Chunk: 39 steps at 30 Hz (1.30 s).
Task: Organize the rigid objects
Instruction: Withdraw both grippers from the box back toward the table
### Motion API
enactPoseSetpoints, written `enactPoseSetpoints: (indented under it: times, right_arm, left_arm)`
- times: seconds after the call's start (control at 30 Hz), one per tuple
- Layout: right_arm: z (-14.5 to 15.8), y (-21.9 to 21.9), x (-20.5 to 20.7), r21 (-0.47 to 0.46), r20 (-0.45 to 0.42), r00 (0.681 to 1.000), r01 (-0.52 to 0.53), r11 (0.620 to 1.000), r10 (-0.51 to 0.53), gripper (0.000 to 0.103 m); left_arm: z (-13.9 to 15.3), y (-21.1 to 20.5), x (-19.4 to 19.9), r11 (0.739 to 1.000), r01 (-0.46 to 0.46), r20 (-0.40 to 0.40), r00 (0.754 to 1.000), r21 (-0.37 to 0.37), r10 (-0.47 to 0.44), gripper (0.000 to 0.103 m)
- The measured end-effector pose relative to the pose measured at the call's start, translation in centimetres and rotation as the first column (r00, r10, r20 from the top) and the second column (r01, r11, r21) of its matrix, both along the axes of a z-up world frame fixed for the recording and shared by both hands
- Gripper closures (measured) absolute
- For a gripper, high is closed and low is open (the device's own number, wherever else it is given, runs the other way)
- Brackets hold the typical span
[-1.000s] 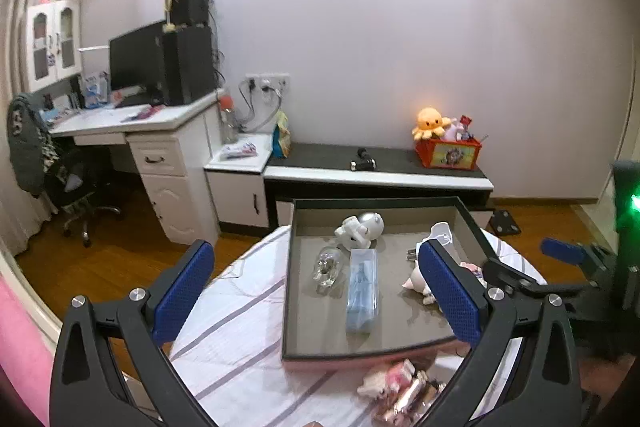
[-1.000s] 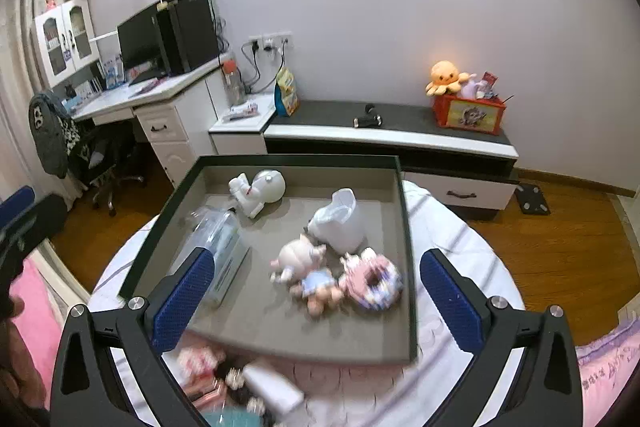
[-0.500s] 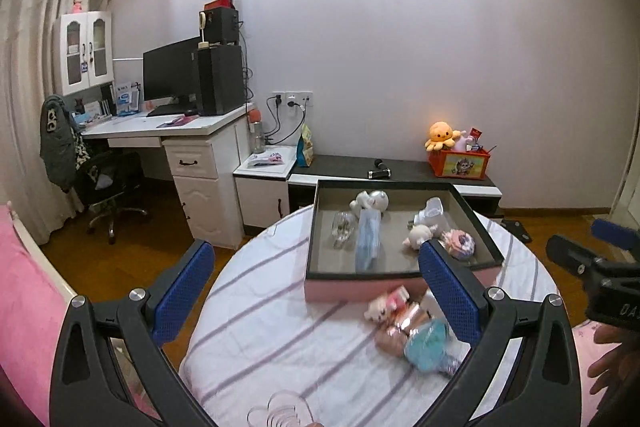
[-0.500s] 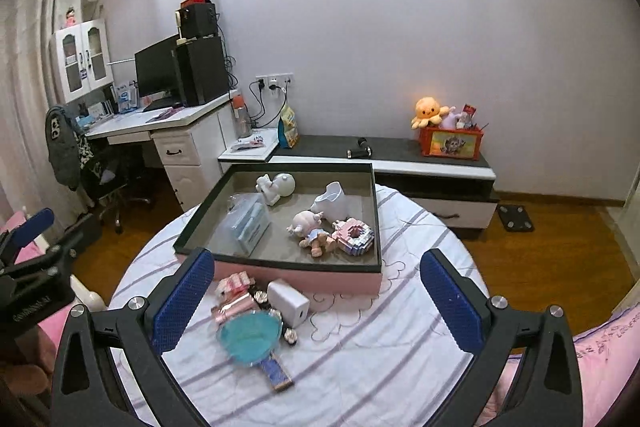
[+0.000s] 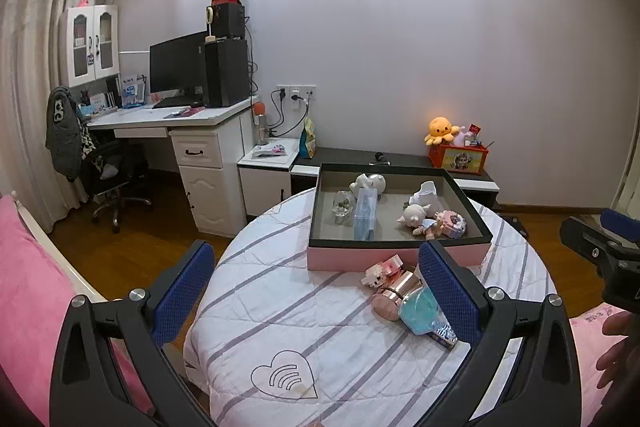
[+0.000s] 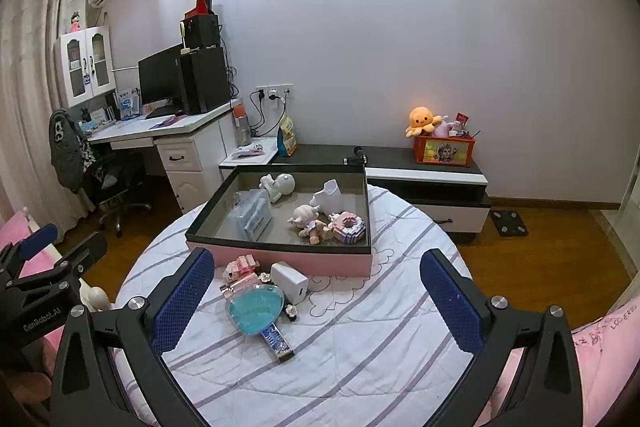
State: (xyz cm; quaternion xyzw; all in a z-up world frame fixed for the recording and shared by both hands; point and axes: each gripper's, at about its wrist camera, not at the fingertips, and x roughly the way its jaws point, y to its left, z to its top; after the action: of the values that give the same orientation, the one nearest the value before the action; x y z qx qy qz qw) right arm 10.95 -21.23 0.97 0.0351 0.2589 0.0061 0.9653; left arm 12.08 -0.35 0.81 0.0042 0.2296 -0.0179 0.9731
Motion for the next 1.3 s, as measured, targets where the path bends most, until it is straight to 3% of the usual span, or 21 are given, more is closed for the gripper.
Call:
enactPoseSetpoints:
  times: [0.93, 1.1, 1.3]
  right_arm:
    - [-1.5, -0.6, 0.6, 0.014, -0.046, 0.999, -0.005, 1.0, 0.006, 0.0]
    - [-3.2, 0.1, 1.7, 0.01, -0.1, 0.994, -0.039, 0.999, 0.04, 0.0]
    - [-7.3, 1.9, 4.3, 0.019, -0.223, 0.968, -0.117, 0.993, 0.118, 0.0]
  left_arm:
    - [-1.1, 0.0, 0.5, 1.0, -0.008, -0.027, 1.0, -0.001, 0.008, 0.0]
    - [-2.4, 0.3, 1.4, 1.0, -0.021, -0.064, 0.998, -0.003, 0.021, 0.0]
    - [-4.8, 0.5, 2.9, 1.0, -0.026, -0.122, 0.992, 0.01, 0.027, 0.0]
